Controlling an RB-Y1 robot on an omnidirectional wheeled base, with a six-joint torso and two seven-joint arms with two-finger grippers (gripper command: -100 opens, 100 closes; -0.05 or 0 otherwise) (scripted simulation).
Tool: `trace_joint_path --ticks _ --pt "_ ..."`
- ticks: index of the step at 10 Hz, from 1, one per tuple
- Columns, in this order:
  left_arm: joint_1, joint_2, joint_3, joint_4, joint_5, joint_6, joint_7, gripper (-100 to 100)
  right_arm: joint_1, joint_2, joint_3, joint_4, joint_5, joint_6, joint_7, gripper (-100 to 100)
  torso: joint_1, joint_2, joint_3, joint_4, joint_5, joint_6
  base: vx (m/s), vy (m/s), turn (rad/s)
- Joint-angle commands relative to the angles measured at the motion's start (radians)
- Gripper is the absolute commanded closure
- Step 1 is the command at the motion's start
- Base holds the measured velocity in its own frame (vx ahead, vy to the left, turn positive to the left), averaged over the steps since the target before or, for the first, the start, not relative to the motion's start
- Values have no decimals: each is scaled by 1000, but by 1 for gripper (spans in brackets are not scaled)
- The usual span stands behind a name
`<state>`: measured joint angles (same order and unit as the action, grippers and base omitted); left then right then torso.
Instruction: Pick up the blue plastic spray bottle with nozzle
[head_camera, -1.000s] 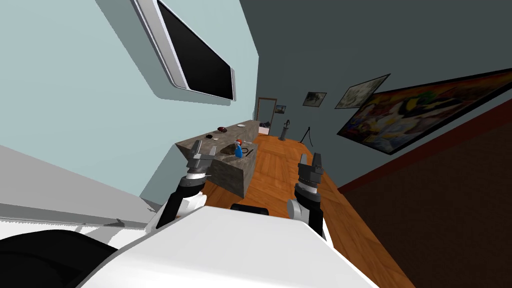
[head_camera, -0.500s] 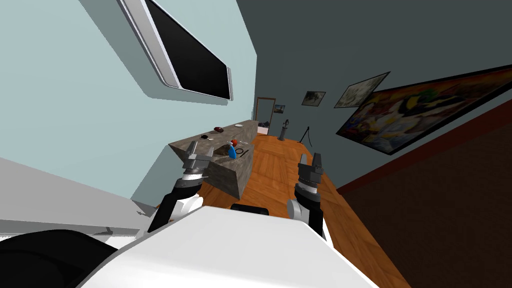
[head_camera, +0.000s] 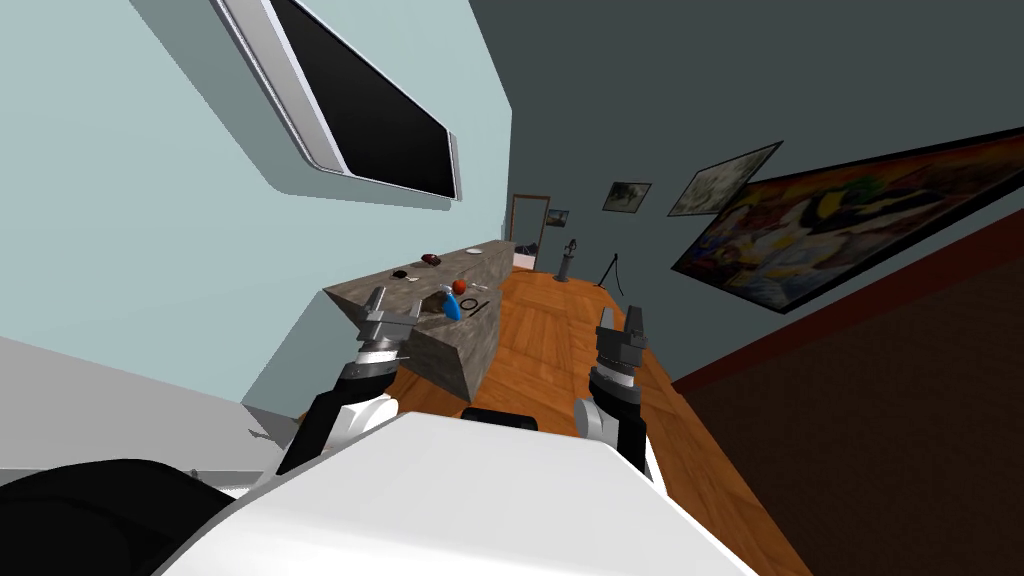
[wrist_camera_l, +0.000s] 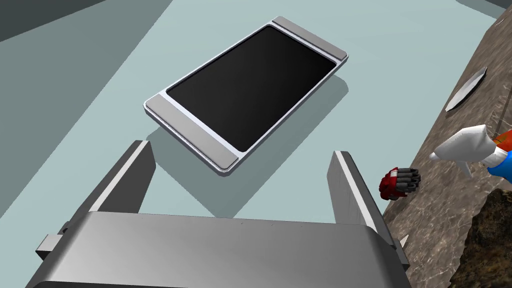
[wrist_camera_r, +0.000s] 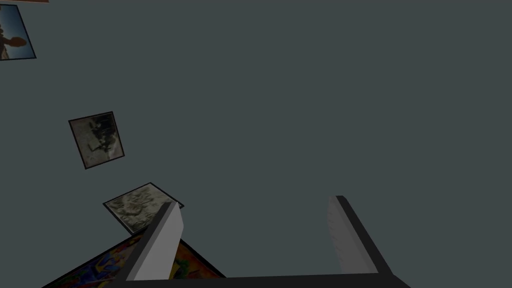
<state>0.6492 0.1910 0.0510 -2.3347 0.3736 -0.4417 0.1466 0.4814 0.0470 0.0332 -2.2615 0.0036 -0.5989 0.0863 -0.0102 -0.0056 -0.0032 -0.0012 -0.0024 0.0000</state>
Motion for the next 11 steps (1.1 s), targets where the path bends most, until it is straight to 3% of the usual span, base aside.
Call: trace_joint_path --ticks 1,11 --pt "3 3 11 7 38 8 8 -100 0 0 0 0 0 0 0 0 0 0 0 0 0 0 87 -125 25" --pt "108 0 98 32 325 82 106 -100 0 0 0 0 0 0 0 0 1 -5 -3 -1 0 0 114 -125 36"
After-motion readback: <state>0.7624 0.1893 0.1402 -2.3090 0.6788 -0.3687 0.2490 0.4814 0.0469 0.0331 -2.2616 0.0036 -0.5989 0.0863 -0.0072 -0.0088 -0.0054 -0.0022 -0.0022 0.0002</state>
